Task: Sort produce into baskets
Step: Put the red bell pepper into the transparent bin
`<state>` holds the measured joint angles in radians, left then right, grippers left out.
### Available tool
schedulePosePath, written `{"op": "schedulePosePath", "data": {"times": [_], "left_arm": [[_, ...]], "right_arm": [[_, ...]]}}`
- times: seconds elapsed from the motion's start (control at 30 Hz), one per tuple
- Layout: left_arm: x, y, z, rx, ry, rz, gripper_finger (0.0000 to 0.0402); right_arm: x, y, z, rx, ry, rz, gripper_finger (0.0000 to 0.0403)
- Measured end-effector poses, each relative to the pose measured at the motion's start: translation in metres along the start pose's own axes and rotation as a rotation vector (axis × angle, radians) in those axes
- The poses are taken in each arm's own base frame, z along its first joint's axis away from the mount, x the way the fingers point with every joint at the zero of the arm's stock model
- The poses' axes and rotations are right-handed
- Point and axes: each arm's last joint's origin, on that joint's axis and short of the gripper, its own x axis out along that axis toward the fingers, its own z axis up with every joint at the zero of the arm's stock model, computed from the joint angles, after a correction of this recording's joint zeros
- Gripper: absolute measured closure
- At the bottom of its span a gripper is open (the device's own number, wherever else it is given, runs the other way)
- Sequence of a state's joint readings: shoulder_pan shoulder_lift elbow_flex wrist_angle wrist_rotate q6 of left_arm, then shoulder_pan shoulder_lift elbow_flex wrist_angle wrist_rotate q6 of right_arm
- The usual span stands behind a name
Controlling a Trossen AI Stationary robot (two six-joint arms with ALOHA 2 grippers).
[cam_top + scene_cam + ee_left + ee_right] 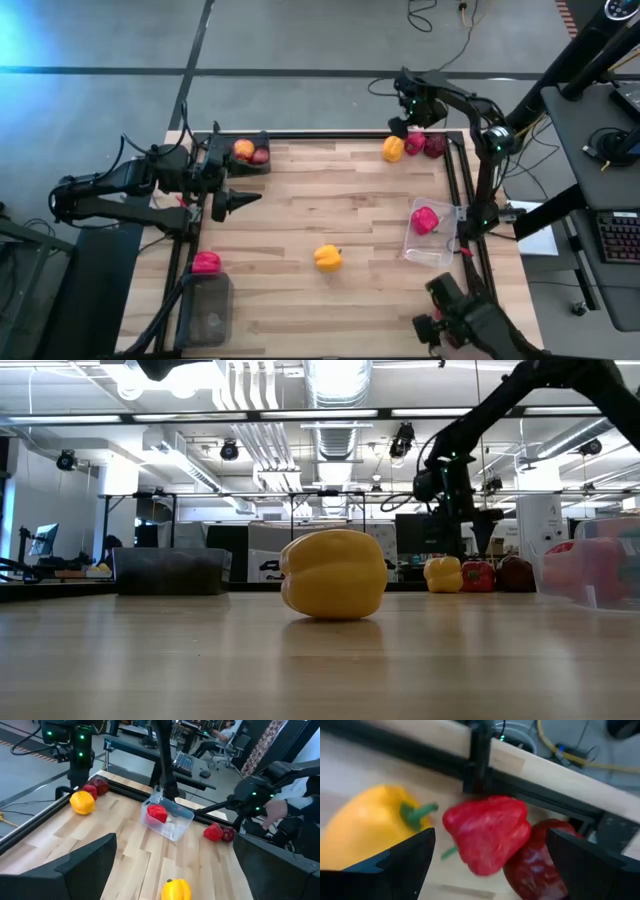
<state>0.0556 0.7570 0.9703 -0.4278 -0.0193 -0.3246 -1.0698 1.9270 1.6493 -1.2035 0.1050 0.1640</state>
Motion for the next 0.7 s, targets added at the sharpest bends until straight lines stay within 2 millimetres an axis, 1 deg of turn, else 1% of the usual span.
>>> {"op": "schedulePosePath", "data": {"times": [0.13,0.27,0.4,0.57,0.7], "left_arm": [[0.0,0.001,0.0,-0.011,-0.002,0.006,0.0019],[0.0,0.001,0.0,-0.011,-0.002,0.006,0.0019],[0.0,0.001,0.0,-0.01,-0.001,0.007,0.0019],[0.0,0.001,0.0,-0.01,-0.002,0.006,0.0019],[0.0,0.001,0.0,-0.031,-0.002,0.006,0.0019]], "right_arm": [[0.014,-0.012,0.007,0.076,0.075,-0.007,0.0033],[0.028,-0.021,0.011,0.124,0.13,0.066,0.0033],[0.039,-0.02,0.013,0.091,0.159,0.079,0.0033],[0.054,-0.018,0.015,0.107,0.199,0.092,0.0033],[0.058,-0.015,0.014,0.134,0.238,0.168,0.0035]]}}
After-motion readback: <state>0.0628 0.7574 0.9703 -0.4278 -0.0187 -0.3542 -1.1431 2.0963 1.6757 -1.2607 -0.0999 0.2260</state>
